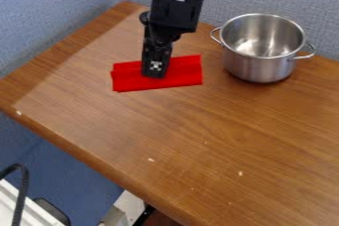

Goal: Put the red object in the metal pot

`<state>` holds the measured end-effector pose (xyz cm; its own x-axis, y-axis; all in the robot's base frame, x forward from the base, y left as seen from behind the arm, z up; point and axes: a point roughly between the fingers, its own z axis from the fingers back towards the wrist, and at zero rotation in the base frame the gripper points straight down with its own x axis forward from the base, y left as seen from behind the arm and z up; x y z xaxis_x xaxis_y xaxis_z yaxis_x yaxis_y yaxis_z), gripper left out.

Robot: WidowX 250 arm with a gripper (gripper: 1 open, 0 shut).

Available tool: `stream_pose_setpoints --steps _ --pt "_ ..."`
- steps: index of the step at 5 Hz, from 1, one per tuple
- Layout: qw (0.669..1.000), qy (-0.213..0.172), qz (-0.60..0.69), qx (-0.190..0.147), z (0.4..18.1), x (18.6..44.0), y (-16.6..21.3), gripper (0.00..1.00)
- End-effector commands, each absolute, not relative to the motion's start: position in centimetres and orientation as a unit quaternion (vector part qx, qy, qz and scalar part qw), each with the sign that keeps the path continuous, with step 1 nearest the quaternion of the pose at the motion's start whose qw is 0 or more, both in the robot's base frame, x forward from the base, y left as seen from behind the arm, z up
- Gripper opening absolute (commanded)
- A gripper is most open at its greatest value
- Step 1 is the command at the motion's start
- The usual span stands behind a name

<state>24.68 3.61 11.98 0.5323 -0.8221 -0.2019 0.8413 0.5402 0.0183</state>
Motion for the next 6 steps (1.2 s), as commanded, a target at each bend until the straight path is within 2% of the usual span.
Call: stream_pose_setpoints --steps 1,3,6 --pt "0.863 0.060 -0.493 0.096 13.9 25.4 3.0 0.00" --pt "0.838 0.045 -0.529 0.127 14.9 26.8 1.7 0.00" --pt "0.832 0.063 -0.543 0.096 13.0 27.3 3.3 0.00"
